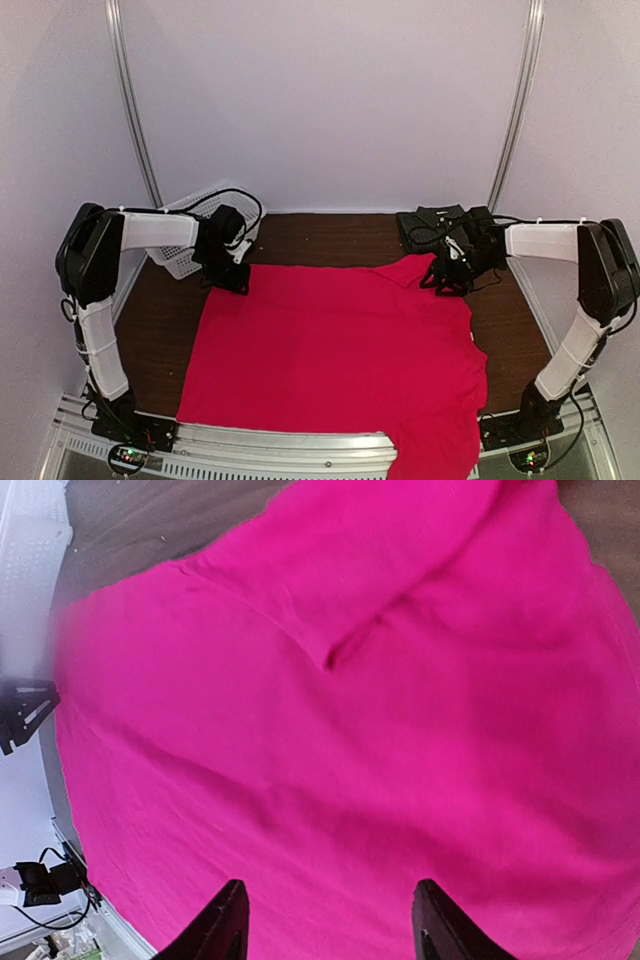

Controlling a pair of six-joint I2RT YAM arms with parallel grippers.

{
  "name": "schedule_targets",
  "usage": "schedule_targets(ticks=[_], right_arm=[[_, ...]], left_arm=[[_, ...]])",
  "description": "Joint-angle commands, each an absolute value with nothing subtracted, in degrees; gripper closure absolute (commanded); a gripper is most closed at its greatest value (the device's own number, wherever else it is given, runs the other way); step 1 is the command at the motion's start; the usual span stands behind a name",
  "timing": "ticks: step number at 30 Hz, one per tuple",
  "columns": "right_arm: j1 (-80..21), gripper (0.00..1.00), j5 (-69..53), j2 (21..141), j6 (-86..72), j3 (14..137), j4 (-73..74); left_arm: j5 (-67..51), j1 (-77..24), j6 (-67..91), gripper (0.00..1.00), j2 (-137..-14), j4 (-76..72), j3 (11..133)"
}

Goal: Fold and stack the mixed laundry pile
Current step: Move the flattened T-shirt to the center of the board.

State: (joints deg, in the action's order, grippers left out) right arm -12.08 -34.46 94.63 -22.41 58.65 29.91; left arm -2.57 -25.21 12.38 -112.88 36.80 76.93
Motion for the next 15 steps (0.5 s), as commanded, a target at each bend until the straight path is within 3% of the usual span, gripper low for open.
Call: schedule_targets(ticks=[1,15], right_arm=[[-11.91,0.48,-32.95,101.86,-21.18,65.18,29.57],[-11.82,0.63,-28.80,117.99,-19.26,76.81,30.46]], left_arm=[[-5.47,-24.87,10.97,0.62,-110.84,34.23,80.33],[-5.25,-24.80,10.35,0.65,-120.87,34.31,84.75]])
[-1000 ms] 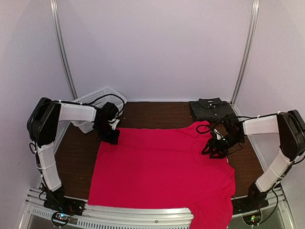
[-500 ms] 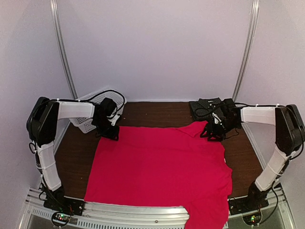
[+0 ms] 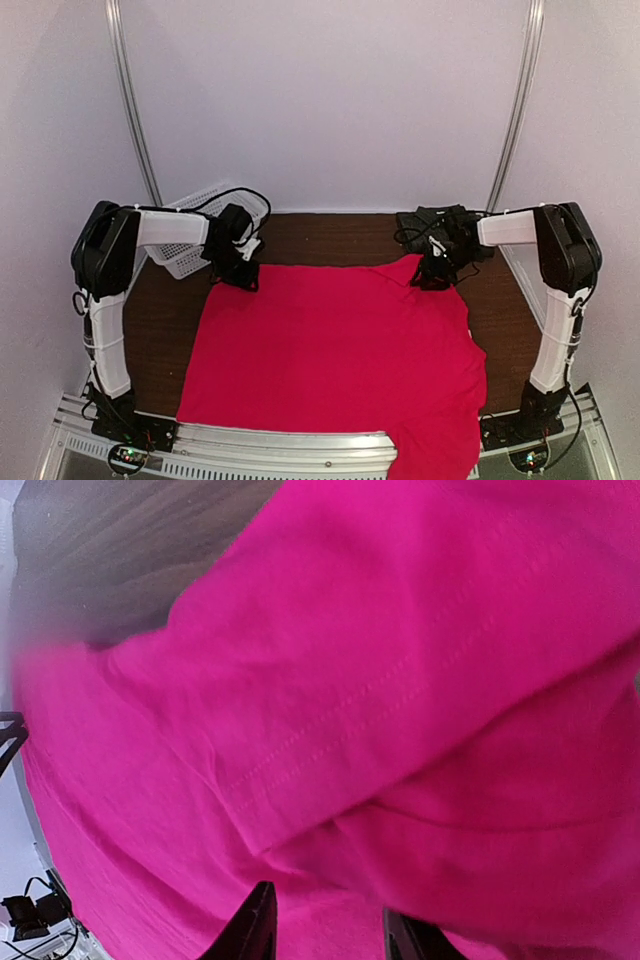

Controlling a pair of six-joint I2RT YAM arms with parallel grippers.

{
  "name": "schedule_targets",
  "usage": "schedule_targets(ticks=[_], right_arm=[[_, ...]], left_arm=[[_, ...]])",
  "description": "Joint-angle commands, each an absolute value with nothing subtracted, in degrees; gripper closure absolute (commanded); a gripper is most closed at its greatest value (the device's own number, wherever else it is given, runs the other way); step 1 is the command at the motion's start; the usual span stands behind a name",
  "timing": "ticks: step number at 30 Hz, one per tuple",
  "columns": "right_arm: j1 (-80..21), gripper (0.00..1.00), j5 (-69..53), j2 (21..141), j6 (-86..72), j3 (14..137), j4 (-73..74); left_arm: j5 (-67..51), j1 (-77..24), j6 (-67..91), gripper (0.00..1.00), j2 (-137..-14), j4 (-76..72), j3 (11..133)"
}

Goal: Fold and stack the mixed laundry pile
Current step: Move the flattened T-shirt to the center of the board.

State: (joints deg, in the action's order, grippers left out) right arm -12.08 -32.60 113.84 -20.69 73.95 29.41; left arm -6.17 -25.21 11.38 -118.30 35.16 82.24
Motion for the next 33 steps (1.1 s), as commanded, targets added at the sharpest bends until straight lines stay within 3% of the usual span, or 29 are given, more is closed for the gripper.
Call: schedule_targets(ticks=[1,15,20,24,33], right_arm=[[-11.86,0.63,-28.44,119.10,-19.14,77.91,30.63],[-9.00,0.64,-25.93,133.18,-16.56,102.05,35.68],[-8.87,0.62,-29.72,129.09,-14.95,107.71,39.58],[-8.88,0.49,-30.90,115.93,-15.32,99.86,39.41],[-9.54,0.47,-33.80,84.15,-23.65,66.25,39.95]], left_arm=[[-4.62,-24.64,10.32,0.65,-121.69,34.50,85.40],[-1.41,-19.16,9.63,0.66,-133.47,37.61,102.52],[-5.40,-18.96,9.99,0.59,-128.93,39.32,104.63],[-7.71,-19.77,11.58,0.52,-115.81,37.31,95.42],[-8.01,-27.56,22.27,0.50,-91.52,35.35,68.62]])
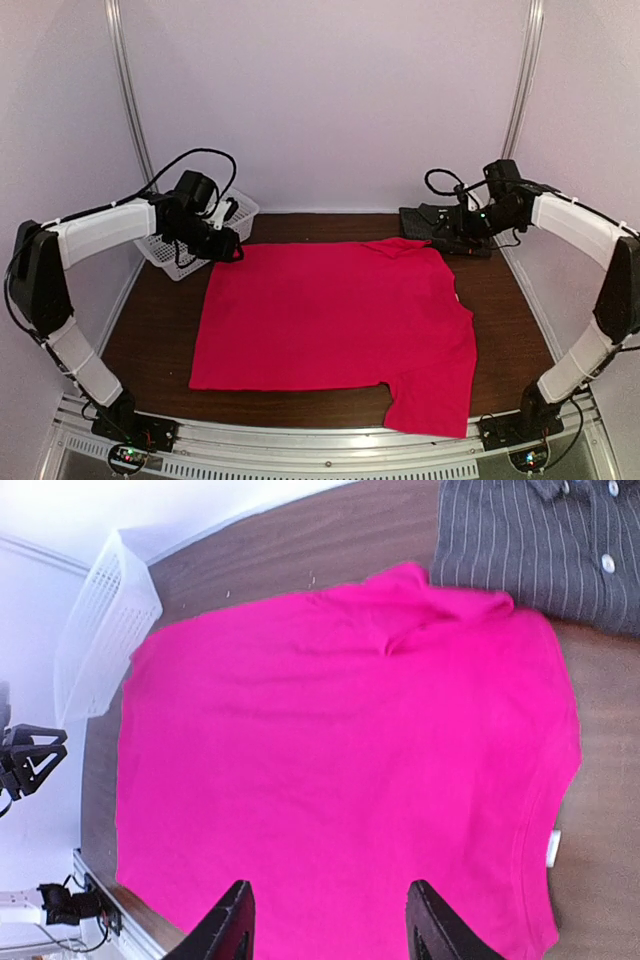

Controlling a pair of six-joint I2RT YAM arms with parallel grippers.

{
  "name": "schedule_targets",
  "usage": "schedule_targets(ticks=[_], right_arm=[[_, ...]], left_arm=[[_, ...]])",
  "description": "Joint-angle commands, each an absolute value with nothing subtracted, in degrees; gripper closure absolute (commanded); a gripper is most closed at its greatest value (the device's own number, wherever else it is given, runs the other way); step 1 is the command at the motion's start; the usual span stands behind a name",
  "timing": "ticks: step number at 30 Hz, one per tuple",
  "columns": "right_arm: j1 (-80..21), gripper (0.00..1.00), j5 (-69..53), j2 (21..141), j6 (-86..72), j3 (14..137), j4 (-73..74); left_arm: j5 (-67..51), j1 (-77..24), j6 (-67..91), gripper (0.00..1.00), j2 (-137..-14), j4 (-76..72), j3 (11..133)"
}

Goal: Fold and stack the mixed laundry pile
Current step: Move the flattened T-shirt to the center of the board, then pick up the flattened T-shirt from the center of the board.

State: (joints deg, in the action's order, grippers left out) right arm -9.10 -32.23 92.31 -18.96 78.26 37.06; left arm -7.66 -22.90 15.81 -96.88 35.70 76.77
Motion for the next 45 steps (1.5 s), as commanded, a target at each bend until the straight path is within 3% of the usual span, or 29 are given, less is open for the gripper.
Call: schedule_targets(ticks=[1,9,19,27,37,42,45], right_arm=[[-9.78,0.47,-34.08,80.68,-25.00,63.17,40.75],[-12.50,0.51,-34.00,57.55,-35.40,42.42,48.87],[-18.00,0.52,-33.10,45.55,-44.61,27.34,56.00],[-23.94,0.53,-30.04,46.80,-47.48,22.54,55.34],[-33.73,0.63,-23.04,56.16,-50.70,23.49,50.07],[-40.50,0.72,-17.21,60.35,-53.89,25.10,48.90],[-41.48,0.86,-15.84,60.84,-54.72,25.51,48.95]], left_arm=[[-7.86,-28.65,24.39,0.50,-88.74,35.63,66.21],[-7.46,-33.72,46.95,0.47,-63.62,37.63,44.52],[-4.56,-35.50,59.35,0.46,-53.98,45.85,35.93],[-2.15,-35.60,63.24,0.48,-57.16,49.59,37.07],[-0.87,-35.59,66.12,0.49,-57.66,51.76,37.71],[1.12,-35.60,68.46,0.52,-56.40,53.09,36.66],[0.40,-35.60,68.21,0.53,-57.02,52.66,36.26]])
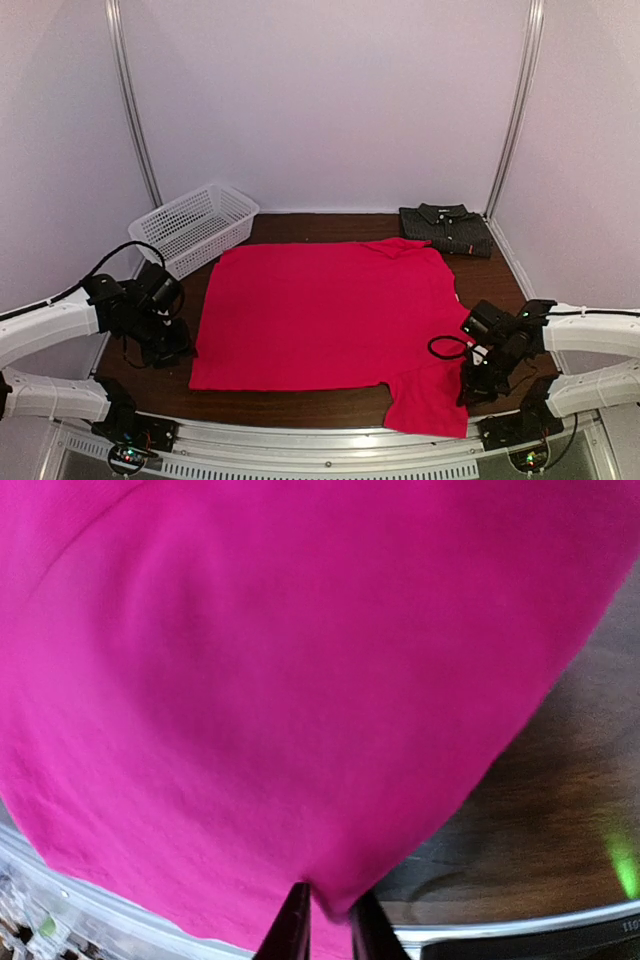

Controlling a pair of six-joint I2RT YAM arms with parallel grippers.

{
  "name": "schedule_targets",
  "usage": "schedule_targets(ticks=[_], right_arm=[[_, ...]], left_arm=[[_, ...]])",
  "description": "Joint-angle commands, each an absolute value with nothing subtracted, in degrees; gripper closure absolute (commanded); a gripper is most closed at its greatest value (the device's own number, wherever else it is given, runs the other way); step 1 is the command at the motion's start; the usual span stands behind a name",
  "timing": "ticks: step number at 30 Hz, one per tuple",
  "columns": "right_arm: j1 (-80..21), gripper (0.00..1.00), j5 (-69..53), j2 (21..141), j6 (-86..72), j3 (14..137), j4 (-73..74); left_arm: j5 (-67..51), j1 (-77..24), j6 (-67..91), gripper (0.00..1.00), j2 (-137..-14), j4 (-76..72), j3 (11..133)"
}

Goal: Fold and stack the mixed laundry pile
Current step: Pick up the flattened T-shirt from the center of the board.

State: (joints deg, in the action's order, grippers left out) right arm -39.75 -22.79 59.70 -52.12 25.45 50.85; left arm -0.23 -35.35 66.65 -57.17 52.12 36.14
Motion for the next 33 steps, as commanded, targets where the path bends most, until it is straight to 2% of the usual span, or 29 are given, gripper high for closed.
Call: schedule_targets(ticks=[1,2,3,9,33], right_arm=[[-41.48,0.94,-15.24,60.32,-54.75,26.06,49.33],[-41.47,0.99,-14.62,59.95,-54.68,26.82,50.01],[-41.48,1.00,-13.81,59.15,-54.59,27.60,50.75],[-41.48,1.00,-12.92,55.60,-54.56,31.86,53.28],[-41.48,1.00,-13.67,54.24,-53.37,33.78,52.64]], left_arm=[[0.31,-35.60,67.25,0.54,-57.47,52.66,36.43],[0.32,-35.60,66.71,0.54,-57.89,52.74,36.68],[0.19,-35.60,65.85,0.56,-58.22,52.73,36.95],[-5.20,-35.60,65.69,0.65,-58.28,49.18,33.08],[-9.47,-36.37,68.64,0.66,-60.60,45.61,25.74]])
